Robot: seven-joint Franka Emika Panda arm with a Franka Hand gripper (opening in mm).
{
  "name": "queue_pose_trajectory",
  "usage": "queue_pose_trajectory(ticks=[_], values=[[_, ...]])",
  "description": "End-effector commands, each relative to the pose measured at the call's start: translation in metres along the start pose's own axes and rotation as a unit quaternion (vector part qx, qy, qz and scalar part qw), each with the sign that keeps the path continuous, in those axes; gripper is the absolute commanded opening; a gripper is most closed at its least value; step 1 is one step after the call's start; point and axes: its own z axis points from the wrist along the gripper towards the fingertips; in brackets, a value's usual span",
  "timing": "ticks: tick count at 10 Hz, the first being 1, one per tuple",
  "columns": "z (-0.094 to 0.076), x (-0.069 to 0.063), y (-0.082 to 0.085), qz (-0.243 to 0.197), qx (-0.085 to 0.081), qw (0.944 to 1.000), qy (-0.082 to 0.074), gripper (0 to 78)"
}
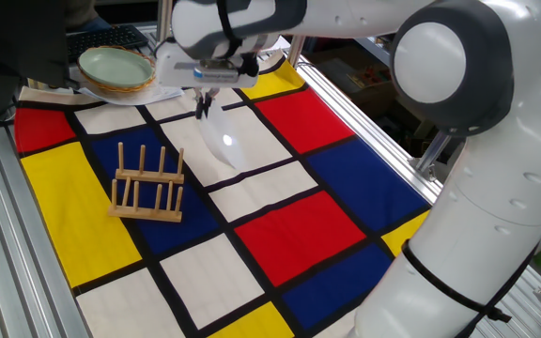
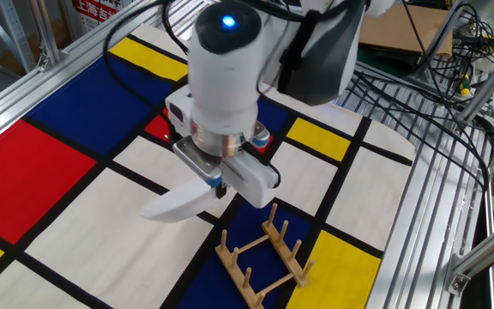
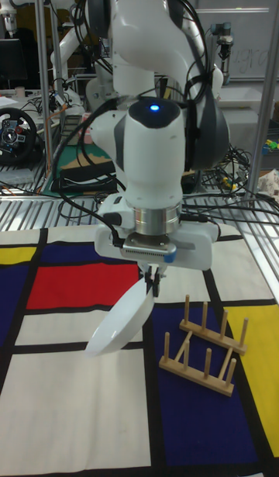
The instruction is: Take the dish off the dish rack
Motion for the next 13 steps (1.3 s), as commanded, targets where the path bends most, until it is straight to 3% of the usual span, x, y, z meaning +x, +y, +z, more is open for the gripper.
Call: queue_pose_trajectory(ticks=[1, 3, 5, 9, 13], values=[[0.026, 0.013, -0.012, -0.034, 0.033, 0.9988, -0.013, 1.1], [0.038, 0.013, -0.018, -0.061, 0.069, 0.9957, -0.007, 1.1], [0.044, 0.008, -0.023, -0.073, 0.080, 0.9941, -0.005, 1.1], [0.065, 0.008, -0.027, -0.079, 0.084, 0.9933, -0.007, 1.1], [0.100, 0.017, -0.026, -0.074, 0.090, 0.9931, -0.013, 1.1]])
